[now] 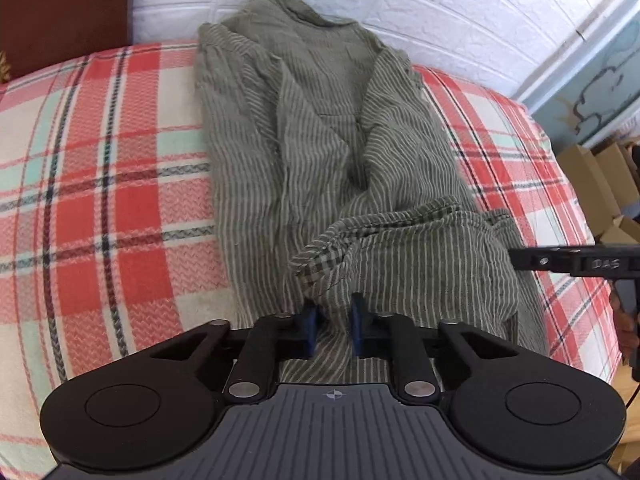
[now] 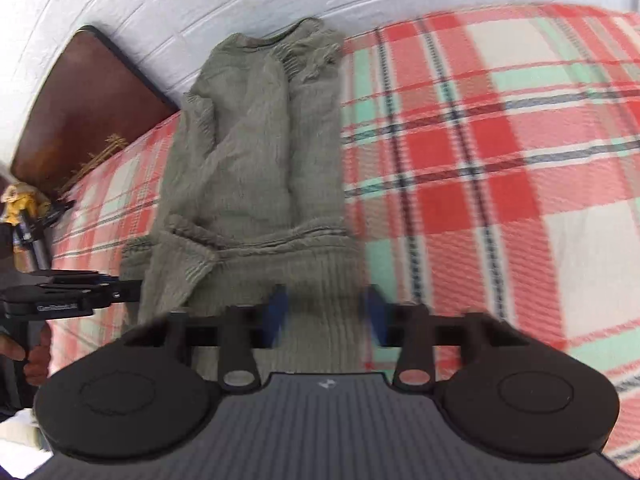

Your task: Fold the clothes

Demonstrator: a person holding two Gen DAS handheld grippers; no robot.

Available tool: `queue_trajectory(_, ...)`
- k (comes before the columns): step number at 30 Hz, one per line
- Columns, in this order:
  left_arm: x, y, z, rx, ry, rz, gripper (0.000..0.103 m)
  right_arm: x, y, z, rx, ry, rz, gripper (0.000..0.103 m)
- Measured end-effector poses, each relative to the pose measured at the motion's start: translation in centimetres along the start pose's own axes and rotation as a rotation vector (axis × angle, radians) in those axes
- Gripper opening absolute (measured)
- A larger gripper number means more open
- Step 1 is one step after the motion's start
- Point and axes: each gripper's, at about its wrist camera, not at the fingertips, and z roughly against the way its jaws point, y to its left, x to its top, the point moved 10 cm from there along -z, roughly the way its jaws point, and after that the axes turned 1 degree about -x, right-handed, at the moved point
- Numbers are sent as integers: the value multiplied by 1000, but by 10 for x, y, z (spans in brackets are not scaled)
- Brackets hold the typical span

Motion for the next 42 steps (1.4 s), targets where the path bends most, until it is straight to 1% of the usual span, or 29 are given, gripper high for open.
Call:
queue_trajectory(2,-1,4,8,7,-28,28,4,1,12,8,29,-8,33,4)
queue_trajectory(5,-2,9,21,23,-71,63,4,5,32,27,77,-36,91,4)
queue_trajectory(10,-3,23,44,41,-141,141,4,27,65,70,188,-139,178,3)
queue_trajectory(11,-3,26,47,44,-150,155,4,33,65,72,187,-154,182,4)
queue_trajectory(13,-1,30,44,52,-147,171,4,40,55,60,139,-144,171,4)
queue_trajectory(17,2,33,22,71,-110,166,4,38,19,7,22,-54,131,4)
queue_trajectory(20,4,34,3,91,-81,152,4,31,10,-18,-5,-13,93,5)
queue_trajectory(22,5,34,-8,103,-63,144,5,31,11,-24,-17,-16,86,9)
queue_trajectory(23,5,36,-10,106,-62,147,7,32,9,-22,-35,-26,82,12)
queue_trajectory(24,6,37,-9,104,-64,157,15,34,8,-19,-57,-39,79,21)
queue_trajectory(25,6,39,-7,103,-69,167,18,35,6,-16,-78,-53,76,26)
queue_trajectory(26,8,40,-3,107,-80,174,32,37,4,-13,-100,-66,73,38)
queue_trajectory(27,10,43,4,121,-98,176,36,39,3,-6,-122,-88,74,47)
queue_trajectory(28,12,45,12,133,-115,180,40,43,2,3,-144,-115,76,47)
queue_trajectory(29,14,47,20,140,-132,186,46,44,7,13,-139,-139,80,47)
queue_trajectory(31,20,49,38,146,-166,193,46,46,20,35,-106,-187,89,47)
queue_trajectory(34,30,33,63,92,-208,168,46,35,49,44,-57,-178,145,47)
queue_trajectory(36,33,8,69,9,-205,120,46,26,69,48,-25,-166,186,46)
queue_trajectory(38,30,-21,63,-60,-171,44,46,15,81,41,-6,-139,209,46)
queue_trajectory(39,26,-33,55,-77,-145,4,46,12,86,35,-3,-126,213,46)
queue_trajectory(41,19,-49,36,-85,-91,-57,46,7,93,23,-2,-102,215,46)
queue_trajectory(42,16,-52,26,-82,-70,-63,46,4,95,20,-6,-93,218,46)
